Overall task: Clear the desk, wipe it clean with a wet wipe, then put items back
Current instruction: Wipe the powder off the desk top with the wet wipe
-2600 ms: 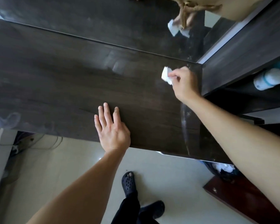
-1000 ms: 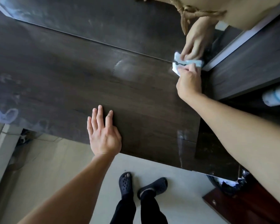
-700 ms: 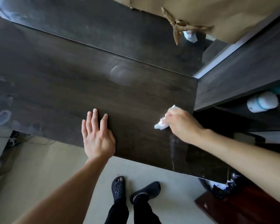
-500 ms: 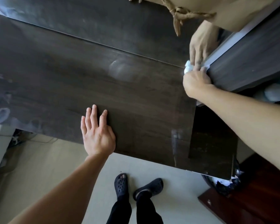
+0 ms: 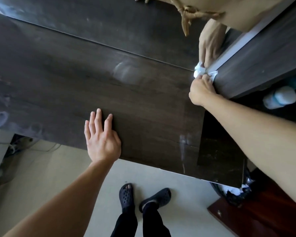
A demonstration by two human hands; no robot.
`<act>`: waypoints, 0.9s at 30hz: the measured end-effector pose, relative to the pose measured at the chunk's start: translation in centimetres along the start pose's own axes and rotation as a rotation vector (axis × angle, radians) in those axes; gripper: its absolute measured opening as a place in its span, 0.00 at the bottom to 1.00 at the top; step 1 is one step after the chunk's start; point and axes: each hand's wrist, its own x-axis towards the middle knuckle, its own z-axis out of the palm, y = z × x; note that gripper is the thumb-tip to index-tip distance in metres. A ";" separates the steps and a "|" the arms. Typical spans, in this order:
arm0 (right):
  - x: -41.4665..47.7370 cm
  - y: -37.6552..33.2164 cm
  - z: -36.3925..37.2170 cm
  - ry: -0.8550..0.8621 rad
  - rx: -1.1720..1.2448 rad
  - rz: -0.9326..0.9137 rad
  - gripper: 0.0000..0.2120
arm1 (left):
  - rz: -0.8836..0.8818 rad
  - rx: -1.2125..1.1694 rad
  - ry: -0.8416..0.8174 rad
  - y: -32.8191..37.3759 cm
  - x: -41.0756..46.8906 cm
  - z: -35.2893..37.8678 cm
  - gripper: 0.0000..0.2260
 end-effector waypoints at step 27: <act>-25.8 3.8 12.6 0.018 0.889 -0.396 0.21 | -0.007 0.000 0.003 0.2 -0.2 -0.1 0.22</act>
